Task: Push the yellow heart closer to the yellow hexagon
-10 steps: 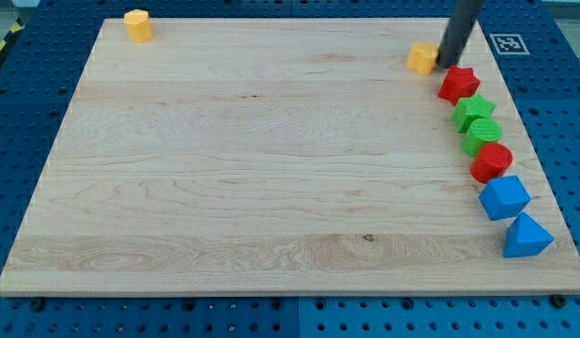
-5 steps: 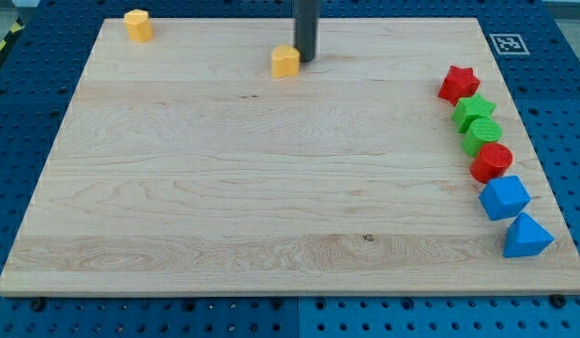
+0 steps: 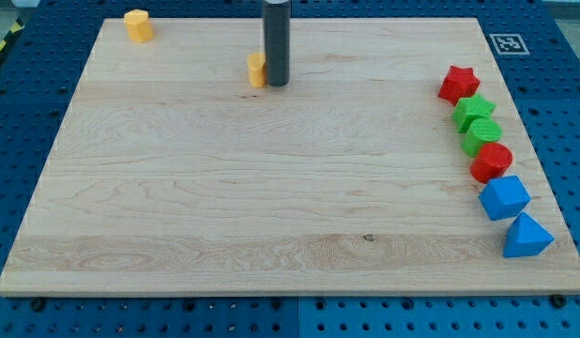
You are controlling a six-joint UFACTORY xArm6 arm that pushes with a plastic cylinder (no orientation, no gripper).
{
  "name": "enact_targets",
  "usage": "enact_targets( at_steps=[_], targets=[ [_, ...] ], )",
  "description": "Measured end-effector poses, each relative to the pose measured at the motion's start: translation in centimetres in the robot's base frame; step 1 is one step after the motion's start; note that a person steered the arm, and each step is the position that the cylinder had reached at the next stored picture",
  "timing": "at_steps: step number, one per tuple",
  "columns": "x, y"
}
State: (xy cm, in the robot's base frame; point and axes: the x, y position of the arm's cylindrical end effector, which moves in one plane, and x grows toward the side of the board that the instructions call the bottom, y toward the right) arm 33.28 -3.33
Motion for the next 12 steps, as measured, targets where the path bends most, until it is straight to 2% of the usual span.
enact_targets(
  at_steps=[2, 3, 4, 5, 7, 8, 11, 12],
  targets=[
    [-0.4, -6.5],
    [-0.4, -6.3],
    [-0.2, -2.8],
    [-1.3, -2.0],
    [-3.0, -11.1],
    [-3.2, -11.7],
    [-2.7, -8.4],
    [0.0, -6.6]
  ],
)
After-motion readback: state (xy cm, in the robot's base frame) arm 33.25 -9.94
